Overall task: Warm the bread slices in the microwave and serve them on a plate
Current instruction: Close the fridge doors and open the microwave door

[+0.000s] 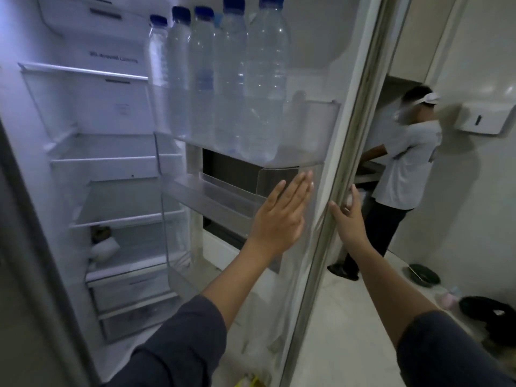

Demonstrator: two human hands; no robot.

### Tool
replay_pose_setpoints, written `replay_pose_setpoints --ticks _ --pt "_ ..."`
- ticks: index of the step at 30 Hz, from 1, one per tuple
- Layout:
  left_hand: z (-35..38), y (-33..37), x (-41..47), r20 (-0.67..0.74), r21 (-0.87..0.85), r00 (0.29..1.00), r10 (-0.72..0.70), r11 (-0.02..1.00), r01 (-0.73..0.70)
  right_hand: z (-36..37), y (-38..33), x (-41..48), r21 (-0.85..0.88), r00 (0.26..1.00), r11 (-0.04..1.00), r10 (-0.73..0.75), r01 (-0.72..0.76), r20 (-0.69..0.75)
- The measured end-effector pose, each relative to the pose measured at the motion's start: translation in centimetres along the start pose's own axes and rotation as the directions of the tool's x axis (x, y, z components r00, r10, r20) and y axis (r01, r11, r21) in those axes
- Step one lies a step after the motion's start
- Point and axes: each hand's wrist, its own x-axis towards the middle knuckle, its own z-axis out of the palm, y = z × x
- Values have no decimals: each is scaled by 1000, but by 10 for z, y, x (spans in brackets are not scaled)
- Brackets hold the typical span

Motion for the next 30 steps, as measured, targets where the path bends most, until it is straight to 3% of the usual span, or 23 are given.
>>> replay_pose_setpoints --ticks 6,12,22,30 --pt "-10 -21 -17 -70 82 998 9 997 -3 11 -1 -29 0 998 999 -47 47 -29" --pt "-32 -66 -46 -127 13 992 24 1000 -23 49 -5 -78 23 988 997 -71 75 -140" --pt "-82 -147 -119 34 -129 980 -197 971 200 138 -49 -171 -118 950 976 -208 185 -233" --pt "-130 -213 -141 216 -274 924 -317 888 369 219 -69 -214 -181 937 942 -313 284 -157"
